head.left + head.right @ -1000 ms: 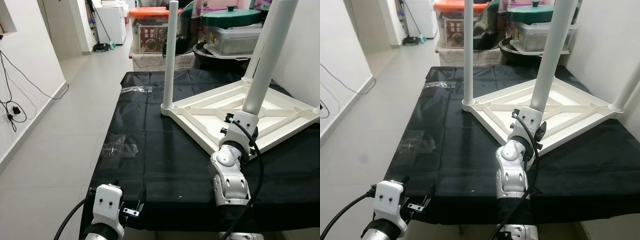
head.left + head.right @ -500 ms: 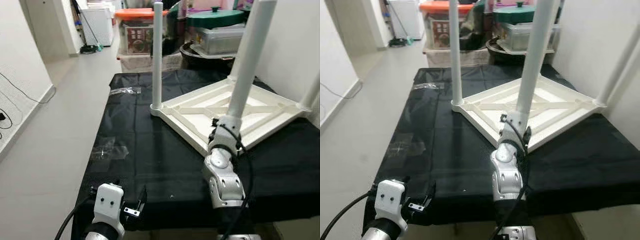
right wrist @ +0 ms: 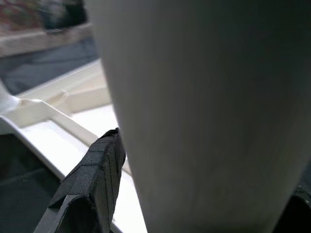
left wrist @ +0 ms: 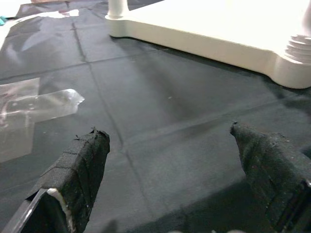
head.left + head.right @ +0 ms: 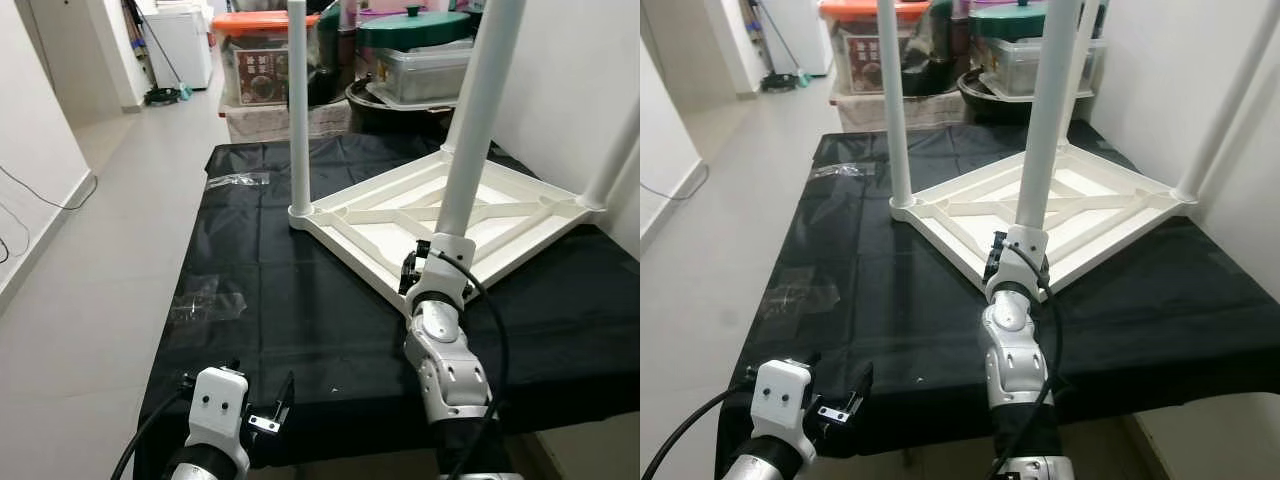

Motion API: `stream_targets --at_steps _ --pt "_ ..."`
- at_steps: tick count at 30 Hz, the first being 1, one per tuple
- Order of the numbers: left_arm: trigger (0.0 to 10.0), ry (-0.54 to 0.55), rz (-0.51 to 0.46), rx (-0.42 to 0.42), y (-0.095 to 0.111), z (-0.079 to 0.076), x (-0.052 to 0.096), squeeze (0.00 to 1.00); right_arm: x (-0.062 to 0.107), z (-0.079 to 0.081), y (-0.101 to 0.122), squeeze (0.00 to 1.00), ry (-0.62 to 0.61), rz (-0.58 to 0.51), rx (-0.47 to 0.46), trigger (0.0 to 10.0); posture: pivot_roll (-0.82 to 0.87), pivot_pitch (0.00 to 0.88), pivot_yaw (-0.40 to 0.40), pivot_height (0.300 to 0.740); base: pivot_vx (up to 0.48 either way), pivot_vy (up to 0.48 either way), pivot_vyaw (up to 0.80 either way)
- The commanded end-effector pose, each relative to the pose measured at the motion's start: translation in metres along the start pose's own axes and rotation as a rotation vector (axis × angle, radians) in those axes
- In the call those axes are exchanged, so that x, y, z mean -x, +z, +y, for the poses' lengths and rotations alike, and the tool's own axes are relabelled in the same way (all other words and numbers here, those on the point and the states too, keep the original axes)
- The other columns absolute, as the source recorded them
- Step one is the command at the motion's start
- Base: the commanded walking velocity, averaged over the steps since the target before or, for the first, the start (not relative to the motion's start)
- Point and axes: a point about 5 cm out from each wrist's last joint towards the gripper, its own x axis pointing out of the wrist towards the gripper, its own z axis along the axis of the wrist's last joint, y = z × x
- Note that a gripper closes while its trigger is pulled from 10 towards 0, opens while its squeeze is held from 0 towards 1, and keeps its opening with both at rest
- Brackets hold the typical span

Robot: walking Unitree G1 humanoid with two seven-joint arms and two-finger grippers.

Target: Building children table

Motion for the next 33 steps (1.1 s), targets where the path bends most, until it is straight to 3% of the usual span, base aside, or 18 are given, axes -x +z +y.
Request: stream_targets --at_steps 1,12,21,27,29,30,33 --pt "10.0 -0.002 0.022 -0.012 -0.004 0.001 0.0 0.0 -0.002 0.0 0.004 0.0 0.059 -0.024 -0.024 10.0 0.08 0.016 0.016 0.74 0.0 0.0 0.0" --pt "10.0 -0.004 0.02 -0.014 -0.004 0.001 -0.001 0.0 -0.015 -0.012 0.001 0.0 0.288 -0.051 -0.01 10.0 0.07 0.022 0.015 0.74 0.0 0.0 0.0" --pt "10.0 -0.002 0.018 -0.015 -0.004 0.001 -0.001 0.0 -0.034 -0.02 0.009 0.0 0.343 -0.075 0.0 10.0 0.07 0.022 0.015 0.74 0.0 0.0 0.0" --pt "10.0 -0.002 0.018 -0.015 -0.004 0.0 -0.002 0.0 -0.045 -0.02 0.023 0.0 0.51 -0.107 0.001 10.0 0.07 0.029 0.012 0.74 0.0 0.0 0.0" --pt "10.0 -0.002 0.018 -0.015 -0.004 0.0 -0.002 0.0 -0.045 -0.02 0.023 0.0 0.51 -0.107 0.001 10.0 0.07 0.029 0.012 0.74 0.0 0.0 0.0" --pt "10.0 -0.005 0.015 -0.017 -0.004 -0.001 -0.003 0.0 -0.047 -0.019 0.027 0.0 0.614 -0.123 0.027 10.0 0.05 0.027 -0.01 0.74 0.0 0.0 0.0" --pt "10.0 -0.006 0.013 -0.017 -0.003 -0.002 -0.004 0.0 -0.047 -0.019 0.029 0.0 0.654 -0.127 0.04 10.0 0.05 0.027 -0.01 0.74 0.0 0.0 0.0"
